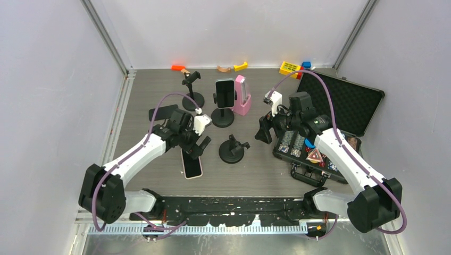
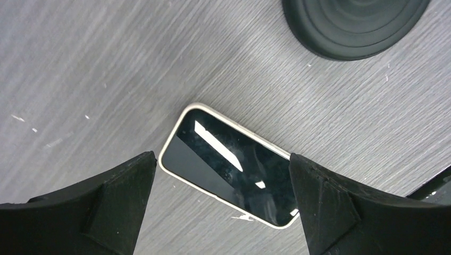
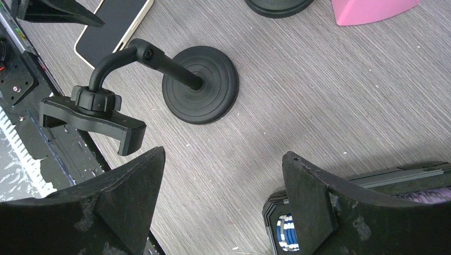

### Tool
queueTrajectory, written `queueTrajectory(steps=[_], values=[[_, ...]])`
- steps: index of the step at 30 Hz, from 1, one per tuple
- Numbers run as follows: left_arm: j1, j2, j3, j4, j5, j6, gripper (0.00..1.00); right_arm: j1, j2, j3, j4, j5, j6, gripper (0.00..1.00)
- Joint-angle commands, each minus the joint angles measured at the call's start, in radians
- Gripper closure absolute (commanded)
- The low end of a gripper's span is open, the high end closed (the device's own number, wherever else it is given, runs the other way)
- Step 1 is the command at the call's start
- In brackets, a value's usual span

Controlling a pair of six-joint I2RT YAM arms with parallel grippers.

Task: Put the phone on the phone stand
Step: Adjust the phone stand at the center of the board.

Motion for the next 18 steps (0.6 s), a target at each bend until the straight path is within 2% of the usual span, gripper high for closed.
queueTrajectory(steps=[1, 10, 18], values=[[0.048, 0.073, 0.039, -0.068, -0.009, -0.128, 0.00, -0.006, -0.002, 0.015, 0.018, 0.006, -0.017, 0.14], [0.084, 0.209, 0.130, -0.133, -0.053, -0.187, 0.00, -0.005, 0.012, 0.015, 0.016, 0.016, -0.024, 0.14], [0.137, 0.312, 0.227, -0.214, 0.042, -0.219, 0.00, -0.006, 0.029, 0.015, 0.015, 0.021, -0.033, 0.14]])
